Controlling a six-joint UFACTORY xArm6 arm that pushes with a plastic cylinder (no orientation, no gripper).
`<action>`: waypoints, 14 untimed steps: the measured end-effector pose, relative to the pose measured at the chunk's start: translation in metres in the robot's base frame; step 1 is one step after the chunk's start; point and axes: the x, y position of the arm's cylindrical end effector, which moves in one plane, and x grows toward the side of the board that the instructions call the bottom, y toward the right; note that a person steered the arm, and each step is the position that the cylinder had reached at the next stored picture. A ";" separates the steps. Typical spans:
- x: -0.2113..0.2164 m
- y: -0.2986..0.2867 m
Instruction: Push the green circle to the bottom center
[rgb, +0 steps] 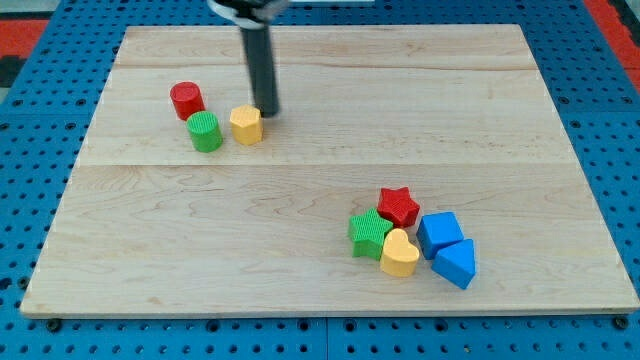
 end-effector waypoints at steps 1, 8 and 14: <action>-0.007 0.010; 0.067 0.138; 0.049 -0.160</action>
